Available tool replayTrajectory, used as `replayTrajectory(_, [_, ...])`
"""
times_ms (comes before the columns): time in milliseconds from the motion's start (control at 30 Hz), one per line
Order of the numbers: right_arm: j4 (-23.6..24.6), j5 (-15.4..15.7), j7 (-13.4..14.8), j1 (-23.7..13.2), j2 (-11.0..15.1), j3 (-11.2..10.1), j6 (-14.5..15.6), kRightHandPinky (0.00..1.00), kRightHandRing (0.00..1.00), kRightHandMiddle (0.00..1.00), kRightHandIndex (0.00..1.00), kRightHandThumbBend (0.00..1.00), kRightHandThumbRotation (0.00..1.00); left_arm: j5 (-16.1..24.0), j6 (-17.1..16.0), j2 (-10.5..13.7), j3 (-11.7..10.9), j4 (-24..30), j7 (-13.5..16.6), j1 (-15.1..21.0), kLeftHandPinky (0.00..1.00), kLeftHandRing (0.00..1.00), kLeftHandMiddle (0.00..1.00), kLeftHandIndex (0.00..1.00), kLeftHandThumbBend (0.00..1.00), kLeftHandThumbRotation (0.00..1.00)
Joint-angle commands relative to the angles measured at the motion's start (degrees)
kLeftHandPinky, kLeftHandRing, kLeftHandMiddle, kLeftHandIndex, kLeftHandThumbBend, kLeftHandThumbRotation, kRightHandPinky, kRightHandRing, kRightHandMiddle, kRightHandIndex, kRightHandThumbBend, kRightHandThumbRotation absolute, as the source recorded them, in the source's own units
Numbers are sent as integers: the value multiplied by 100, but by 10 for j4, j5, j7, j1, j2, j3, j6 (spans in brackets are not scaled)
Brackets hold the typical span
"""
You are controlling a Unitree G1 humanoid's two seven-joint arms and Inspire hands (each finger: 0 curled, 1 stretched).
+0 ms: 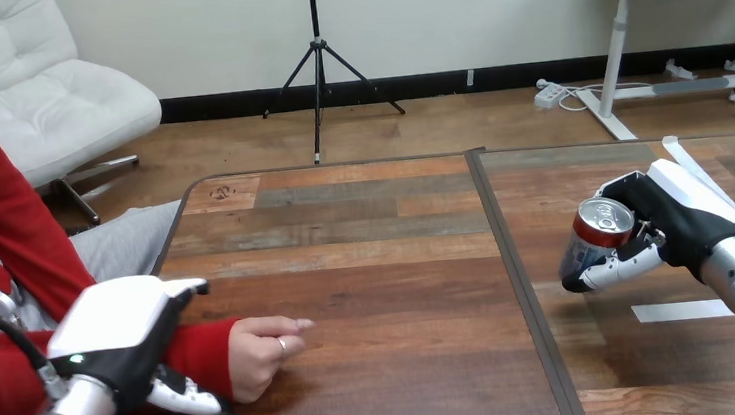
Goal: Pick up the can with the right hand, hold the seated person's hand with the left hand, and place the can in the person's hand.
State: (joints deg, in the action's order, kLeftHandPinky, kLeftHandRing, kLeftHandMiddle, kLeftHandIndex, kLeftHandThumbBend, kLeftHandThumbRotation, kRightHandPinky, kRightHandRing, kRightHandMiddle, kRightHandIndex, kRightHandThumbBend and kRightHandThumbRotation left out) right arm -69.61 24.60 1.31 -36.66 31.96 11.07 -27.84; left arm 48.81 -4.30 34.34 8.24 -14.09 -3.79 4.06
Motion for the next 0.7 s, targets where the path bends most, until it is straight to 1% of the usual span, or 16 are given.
replayTrajectory(0, [27,-11,3,-45,17,-11,-9,34,37,42,44,80,0,-2,7,18,4,-17,8,33,86,87,87,86,100,22])
replayTrajectory(167, [27,-13,2,-44,17,-13,-15,34,37,42,44,80,0,-7,16,17,6,-22,-1,39,83,85,85,84,99,18])
replayTrajectory(467, [26,-14,1,-44,16,-14,-13,34,37,42,44,81,0,-20,20,19,10,-26,-7,47,80,81,82,82,93,10])
replayTrajectory(667, [27,-14,0,-44,17,-14,-15,34,37,42,44,80,0,-31,23,15,6,-27,-5,49,79,79,79,79,90,9])
